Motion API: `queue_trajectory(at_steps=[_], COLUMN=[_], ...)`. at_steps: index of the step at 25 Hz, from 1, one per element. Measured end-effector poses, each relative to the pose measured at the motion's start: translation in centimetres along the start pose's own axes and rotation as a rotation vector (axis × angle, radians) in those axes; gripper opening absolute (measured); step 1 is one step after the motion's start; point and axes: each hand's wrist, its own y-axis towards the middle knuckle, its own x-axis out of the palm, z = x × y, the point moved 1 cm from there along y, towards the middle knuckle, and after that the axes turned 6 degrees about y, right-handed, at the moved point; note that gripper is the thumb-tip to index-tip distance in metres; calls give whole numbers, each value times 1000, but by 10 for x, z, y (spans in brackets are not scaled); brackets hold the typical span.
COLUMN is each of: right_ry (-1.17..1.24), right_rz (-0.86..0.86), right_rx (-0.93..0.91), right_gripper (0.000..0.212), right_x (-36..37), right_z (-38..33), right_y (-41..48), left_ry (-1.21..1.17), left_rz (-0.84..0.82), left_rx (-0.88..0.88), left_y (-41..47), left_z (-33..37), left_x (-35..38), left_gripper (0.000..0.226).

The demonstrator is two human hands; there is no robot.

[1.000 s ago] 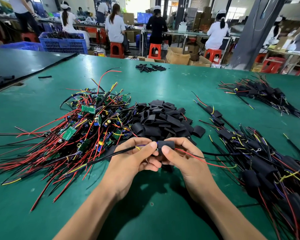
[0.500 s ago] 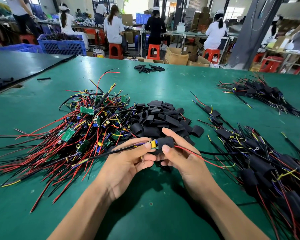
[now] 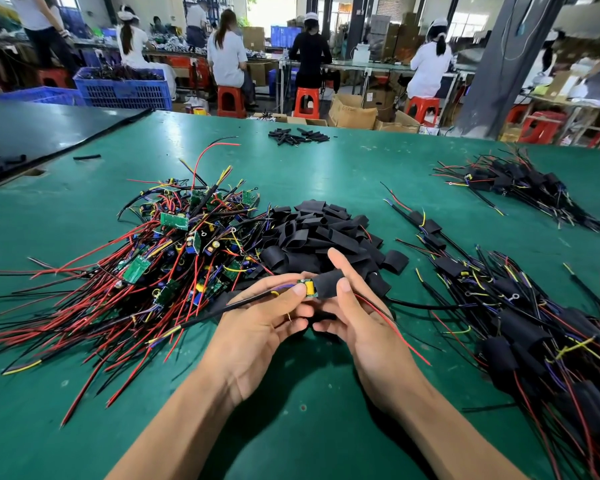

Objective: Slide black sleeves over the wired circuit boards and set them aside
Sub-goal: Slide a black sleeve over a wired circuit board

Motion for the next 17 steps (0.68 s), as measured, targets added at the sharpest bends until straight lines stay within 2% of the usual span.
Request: queue_trajectory(at_steps=[3,7,10,17], right_ry=[67,158,235,192], right_rz=[45,145,144,155], right_rx=[1,36,66,18], right_gripper=[27,29,25,31], right_x=[1,-6,-7,-2], right_z=[-4,-8,-10,-5], right_y=[2,2,1,-3], left_ry=[-46,-75,-93,-91], left_rz=[29,21,29,20], left_rx=[26,-14,-50,-89], left_y=[1,4,4,3], left_z=[-2,-2,-3,-4], left_x=[1,0,-1,0], left_gripper=[14,16,19,20])
